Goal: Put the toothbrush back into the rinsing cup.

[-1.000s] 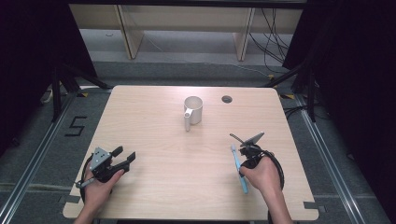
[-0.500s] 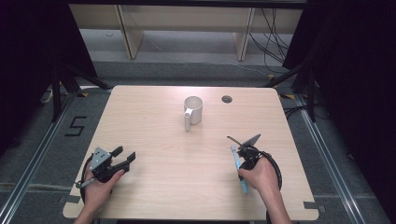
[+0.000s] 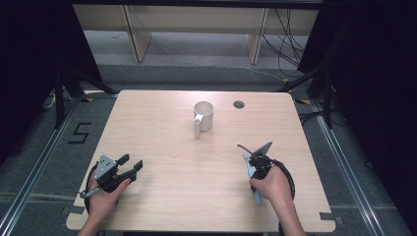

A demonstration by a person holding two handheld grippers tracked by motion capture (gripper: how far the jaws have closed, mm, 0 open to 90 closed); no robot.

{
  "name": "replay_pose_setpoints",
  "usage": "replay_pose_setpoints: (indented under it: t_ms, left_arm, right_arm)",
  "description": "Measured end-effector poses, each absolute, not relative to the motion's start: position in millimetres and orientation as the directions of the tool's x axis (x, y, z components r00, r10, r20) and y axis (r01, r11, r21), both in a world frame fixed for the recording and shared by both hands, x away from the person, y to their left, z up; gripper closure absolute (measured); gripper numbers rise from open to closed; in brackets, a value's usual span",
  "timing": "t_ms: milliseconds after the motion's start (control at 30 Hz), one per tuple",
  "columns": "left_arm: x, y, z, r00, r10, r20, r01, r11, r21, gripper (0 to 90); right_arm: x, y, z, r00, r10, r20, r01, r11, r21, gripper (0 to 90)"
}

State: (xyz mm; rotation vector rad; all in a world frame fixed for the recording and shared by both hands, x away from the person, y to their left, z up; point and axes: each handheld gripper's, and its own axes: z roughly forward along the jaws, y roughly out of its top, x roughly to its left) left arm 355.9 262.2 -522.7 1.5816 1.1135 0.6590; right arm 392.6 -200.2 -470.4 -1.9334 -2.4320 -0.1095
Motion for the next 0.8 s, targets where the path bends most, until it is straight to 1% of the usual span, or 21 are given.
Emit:
replay_pose_setpoints:
  t_ms: [100, 133, 167, 300, 333, 400, 467, 500, 800]
  left_arm:
    - [355.9, 262.1, -522.7, 0.417, 0.901, -0.123, 0.328, -0.023, 0.944, 36.5]
    - [355.9, 262.1, -522.7, 0.416, 0.901, -0.124, 0.329, -0.022, 0.944, 36.5]
    - [355.9, 262.1, -522.7, 0.416, 0.901, -0.124, 0.328, -0.022, 0.944, 36.5]
    - [355.9, 262.2, -522.7, 0.417, 0.900, -0.125, 0.328, -0.021, 0.944, 36.5]
    - [355.9, 262.2, -522.7, 0.417, 0.900, -0.126, 0.329, -0.020, 0.944, 36.5]
    - [356.0, 262.4, -522.7, 0.416, 0.900, -0.126, 0.329, -0.020, 0.944, 36.5]
    - [355.9, 262.2, -522.7, 0.417, 0.900, -0.126, 0.329, -0.020, 0.944, 36.5]
    - [355.9, 262.2, -522.7, 0.417, 0.900, -0.126, 0.329, -0.020, 0.944, 36.5]
    - [356.9, 261.7, -523.5, 0.422, 0.897, -0.129, 0.320, -0.015, 0.947, 36.5]
  right_arm:
    - [393.6, -200.3, -469.5, -0.225, 0.971, 0.075, 0.974, 0.225, 0.013, 74.3]
    - [393.2, -199.5, -470.8, -0.218, 0.974, 0.066, 0.976, 0.216, 0.027, 74.6]
    - [393.3, -198.5, -470.9, -0.206, 0.976, 0.067, 0.979, 0.205, 0.022, 74.7]
    - [393.9, -197.4, -471.3, -0.208, 0.977, 0.056, 0.978, 0.207, 0.011, 75.0]
    - [394.5, -198.4, -470.8, -0.225, 0.972, 0.068, 0.974, 0.225, 0.000, 75.0]
    - [394.6, -196.5, -470.9, -0.212, 0.976, 0.055, 0.977, 0.212, -0.006, 75.2]
    - [394.8, -196.8, -470.9, -0.220, 0.973, 0.064, 0.975, 0.221, -0.008, 75.5]
    - [394.4, -195.9, -472.0, -0.211, 0.976, 0.056, 0.978, 0.211, 0.009, 75.8]
    - [395.2, -195.5, -472.5, -0.197, 0.979, 0.044, 0.980, 0.197, 0.011, 78.6]
